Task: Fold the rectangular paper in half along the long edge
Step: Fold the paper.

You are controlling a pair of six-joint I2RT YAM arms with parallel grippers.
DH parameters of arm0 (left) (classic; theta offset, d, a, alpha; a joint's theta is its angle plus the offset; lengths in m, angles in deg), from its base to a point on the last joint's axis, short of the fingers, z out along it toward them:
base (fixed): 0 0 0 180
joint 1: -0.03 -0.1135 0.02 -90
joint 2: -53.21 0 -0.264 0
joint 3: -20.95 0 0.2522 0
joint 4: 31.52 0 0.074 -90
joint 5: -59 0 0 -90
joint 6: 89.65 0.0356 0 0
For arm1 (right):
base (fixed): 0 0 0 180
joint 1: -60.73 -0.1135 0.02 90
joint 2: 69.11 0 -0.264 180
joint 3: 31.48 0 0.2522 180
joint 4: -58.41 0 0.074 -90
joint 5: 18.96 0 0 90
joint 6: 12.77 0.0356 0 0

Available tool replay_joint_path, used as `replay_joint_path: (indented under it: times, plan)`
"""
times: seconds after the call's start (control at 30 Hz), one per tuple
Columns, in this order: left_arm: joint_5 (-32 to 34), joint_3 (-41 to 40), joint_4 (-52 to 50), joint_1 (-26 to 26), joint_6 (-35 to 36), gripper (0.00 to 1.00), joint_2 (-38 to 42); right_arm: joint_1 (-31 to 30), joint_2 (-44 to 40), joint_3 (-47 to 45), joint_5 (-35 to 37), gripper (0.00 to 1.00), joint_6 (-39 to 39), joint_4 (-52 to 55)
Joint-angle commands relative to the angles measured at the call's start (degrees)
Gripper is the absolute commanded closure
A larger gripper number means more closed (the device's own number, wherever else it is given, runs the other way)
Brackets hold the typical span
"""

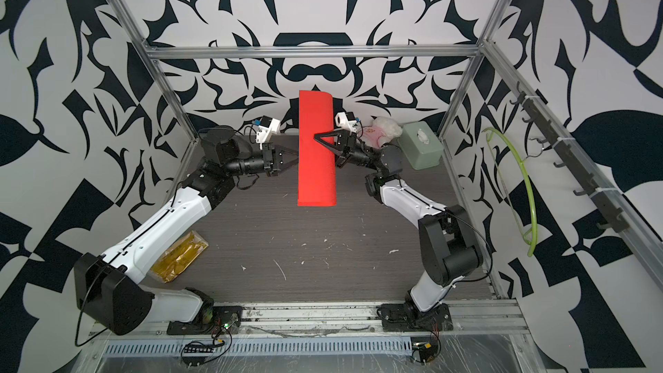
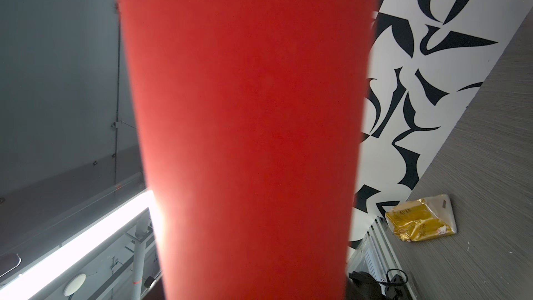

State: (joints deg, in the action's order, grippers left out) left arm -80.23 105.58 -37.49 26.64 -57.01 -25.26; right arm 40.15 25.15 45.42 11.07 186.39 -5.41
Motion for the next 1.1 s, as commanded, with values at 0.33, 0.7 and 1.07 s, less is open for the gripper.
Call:
replay_joint_path:
  times: [0.33,0.7,1.07]
  plan:
    - [-0.6,-0.4,2.1,-0.2,0.0,1.00,0.5,-0.1,-1.7,0.3,-0.4,0.49,-2.7,-0.5]
    - [0.0,-0.3,2.3,-0.3,0.1,0.94,0.4,-0.3,-3.5,-0.6,-1.6,0.54,-5.6,3.0]
    - [-0.1,-0.3,1.3,-1.0,1.0,1.00,1.3,-0.3,-4.1,-0.7,-1.8,0.48,-5.5,2.7]
